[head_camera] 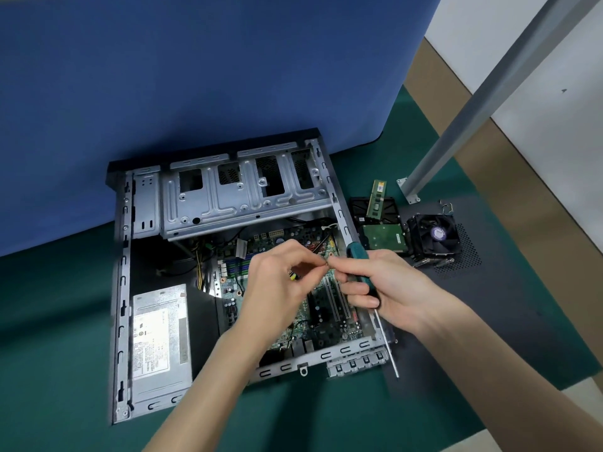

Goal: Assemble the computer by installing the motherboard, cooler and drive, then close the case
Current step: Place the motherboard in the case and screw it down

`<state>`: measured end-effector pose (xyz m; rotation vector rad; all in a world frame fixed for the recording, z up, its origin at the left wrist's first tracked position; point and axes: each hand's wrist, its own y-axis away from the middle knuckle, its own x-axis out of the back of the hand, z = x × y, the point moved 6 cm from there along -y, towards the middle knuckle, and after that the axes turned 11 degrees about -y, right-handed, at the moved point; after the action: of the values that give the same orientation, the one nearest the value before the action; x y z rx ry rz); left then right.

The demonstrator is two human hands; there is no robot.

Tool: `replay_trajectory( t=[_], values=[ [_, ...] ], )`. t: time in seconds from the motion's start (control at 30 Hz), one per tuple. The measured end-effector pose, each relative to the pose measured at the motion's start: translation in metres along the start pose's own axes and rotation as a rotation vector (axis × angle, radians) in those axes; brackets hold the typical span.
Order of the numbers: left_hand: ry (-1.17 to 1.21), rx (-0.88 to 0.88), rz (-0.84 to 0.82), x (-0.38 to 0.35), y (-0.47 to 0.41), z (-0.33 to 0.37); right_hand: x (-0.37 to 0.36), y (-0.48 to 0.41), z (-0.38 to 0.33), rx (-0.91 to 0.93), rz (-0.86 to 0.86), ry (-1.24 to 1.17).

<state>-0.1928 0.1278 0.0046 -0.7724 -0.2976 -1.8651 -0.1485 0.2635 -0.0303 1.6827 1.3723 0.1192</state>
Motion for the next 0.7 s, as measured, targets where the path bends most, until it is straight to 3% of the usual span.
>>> replay_trajectory(
  t=[0.07,0.17,0.27,0.37,0.53,0.7],
  values=[
    [-0.025,0.074,-0.166,-0.015,0.000,-0.019,0.015,-0.002,-0.012,0.154,0.138,0.183],
    [-0.090,0.182,-0.548,-0.053,0.013,-0.051,0.036,-0.001,-0.037,0.457,0.453,0.759],
    [-0.298,0.186,-0.813,-0.091,0.029,-0.075,0.040,-0.007,-0.036,0.538,0.574,1.081],
    [-0.519,0.100,-0.926,-0.112,0.035,-0.085,0.038,-0.013,-0.026,0.638,0.606,1.117],
    [-0.646,-0.108,-0.959,-0.127,0.034,-0.082,0.041,-0.014,-0.016,0.772,0.640,1.047],
    [-0.682,-0.183,-0.978,-0.139,0.034,-0.084,0.040,-0.012,-0.014,0.855,0.638,1.022]
  ],
)
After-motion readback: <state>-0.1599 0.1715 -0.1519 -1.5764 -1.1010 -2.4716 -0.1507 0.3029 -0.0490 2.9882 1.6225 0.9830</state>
